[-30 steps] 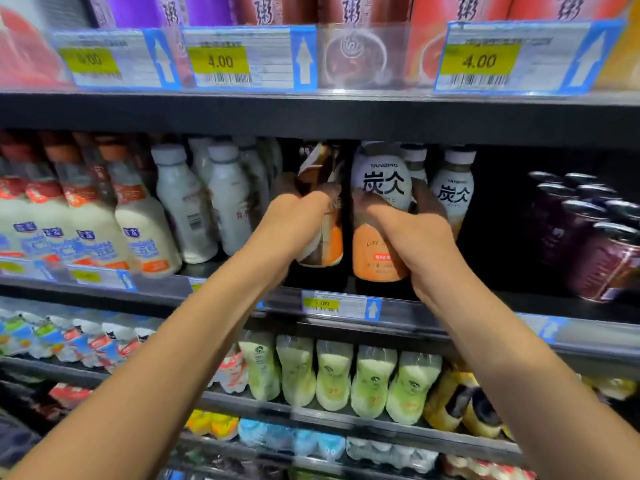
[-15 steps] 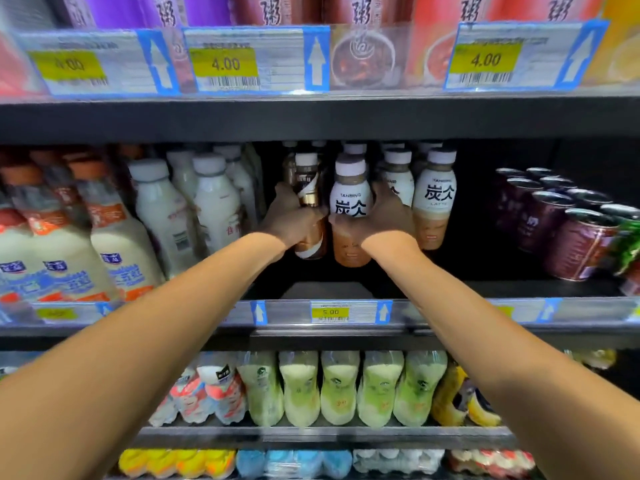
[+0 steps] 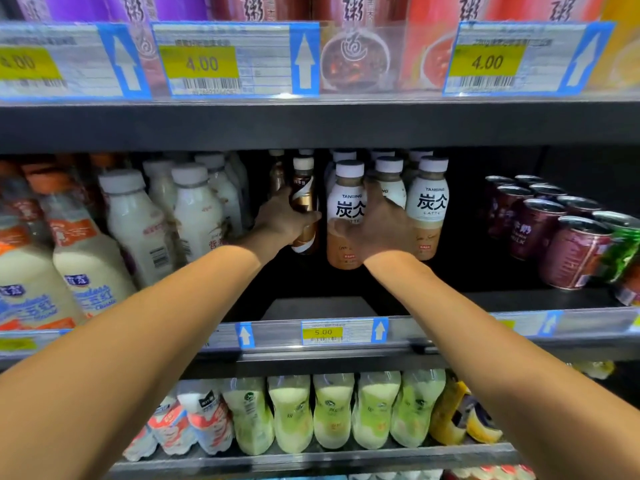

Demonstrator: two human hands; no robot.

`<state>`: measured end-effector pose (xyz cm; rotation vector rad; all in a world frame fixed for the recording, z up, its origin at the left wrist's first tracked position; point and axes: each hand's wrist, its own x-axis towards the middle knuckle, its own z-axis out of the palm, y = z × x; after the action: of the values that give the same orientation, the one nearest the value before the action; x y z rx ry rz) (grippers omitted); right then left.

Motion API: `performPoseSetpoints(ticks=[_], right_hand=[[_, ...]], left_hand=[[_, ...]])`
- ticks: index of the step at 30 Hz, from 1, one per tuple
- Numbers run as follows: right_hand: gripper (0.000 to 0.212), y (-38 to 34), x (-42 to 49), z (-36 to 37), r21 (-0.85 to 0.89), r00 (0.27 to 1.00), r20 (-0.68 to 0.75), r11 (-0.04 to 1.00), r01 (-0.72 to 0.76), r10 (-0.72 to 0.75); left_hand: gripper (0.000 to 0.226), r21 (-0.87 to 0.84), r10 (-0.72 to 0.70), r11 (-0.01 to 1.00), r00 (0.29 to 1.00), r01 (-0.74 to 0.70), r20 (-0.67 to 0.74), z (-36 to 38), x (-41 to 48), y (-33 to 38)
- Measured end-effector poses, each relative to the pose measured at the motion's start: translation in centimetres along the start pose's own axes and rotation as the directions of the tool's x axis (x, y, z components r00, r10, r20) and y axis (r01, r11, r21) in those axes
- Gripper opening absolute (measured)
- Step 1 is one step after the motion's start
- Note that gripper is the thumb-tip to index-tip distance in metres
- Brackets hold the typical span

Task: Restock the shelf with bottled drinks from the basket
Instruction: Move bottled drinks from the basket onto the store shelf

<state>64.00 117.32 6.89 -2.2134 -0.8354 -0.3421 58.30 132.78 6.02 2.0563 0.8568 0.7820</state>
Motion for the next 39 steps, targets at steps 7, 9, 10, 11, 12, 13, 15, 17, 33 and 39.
performPoseSetpoints(ticks=[7, 9, 10, 11, 12, 13, 15, 17, 33, 39], right_hand=[[0.059, 0.3, 0.8, 0.3, -0.009, 0.999, 0.018, 0.999, 0.046, -0.046], [0.059, 0.3, 1.0, 0.4, -0.015, 0.999, 0.017, 0.999, 0.052, -0.051], [0.059, 0.3, 1.1, 0.4, -0.017, 0.998, 0.017, 0.998, 0.053, -0.053], [0.060, 0.3, 1.2, 0.4, -0.021, 0.998, 0.017, 0.998, 0.056, -0.056], [0.060, 0.3, 1.3, 0.5, -0.029, 0.998, 0.017, 0.998, 0.060, -0.059], [0.061, 0.3, 1.3, 0.5, -0.035, 0.998, 0.018, 0.997, 0.064, -0.063], [0.060, 0.3, 1.4, 0.6, -0.041, 0.997, 0.026, 0.997, 0.068, -0.067], [0.058, 0.3, 1.5, 0.6, -0.047, 0.997, 0.036, 0.996, 0.069, -0.068], [0.058, 0.1, 1.6, 0.6, -0.136, 0.997, 0.022, 0.987, 0.082, -0.080], [0.058, 0.0, 1.3, 0.6, -0.133, 0.995, 0.010, 0.987, 0.095, -0.095]], left_hand=[[0.052, 0.019, -0.036, 0.999, 0.997, 0.037, -0.072, 1.1, 2.0, 0.2], [0.050, 0.035, -0.059, 0.997, 0.994, 0.063, -0.091, 1.4, 2.5, 0.2], [0.049, 0.039, -0.066, 0.997, 0.993, 0.070, -0.097, 1.5, 2.7, 0.2], [0.048, 0.039, -0.074, 0.996, 0.992, 0.079, -0.101, 1.6, 2.9, 0.2], [0.047, 0.036, -0.081, 0.996, 0.992, 0.085, -0.101, 1.7, 3.1, 0.3], [0.047, 0.035, -0.086, 0.995, 0.991, 0.090, -0.099, 1.8, 3.3, 0.3], [0.047, 0.040, -0.094, 0.994, 0.991, 0.098, -0.093, 2.1, 3.5, 0.4], [0.045, 0.044, -0.096, 0.994, 0.991, 0.100, -0.094, 2.3, 3.8, 0.4], [0.047, 0.088, -0.102, 0.990, 0.986, 0.114, -0.130, 3.2, 4.4, -0.1], [0.050, 0.121, -0.090, 0.987, 0.991, 0.102, -0.097, 3.1, 4.0, 0.2]])
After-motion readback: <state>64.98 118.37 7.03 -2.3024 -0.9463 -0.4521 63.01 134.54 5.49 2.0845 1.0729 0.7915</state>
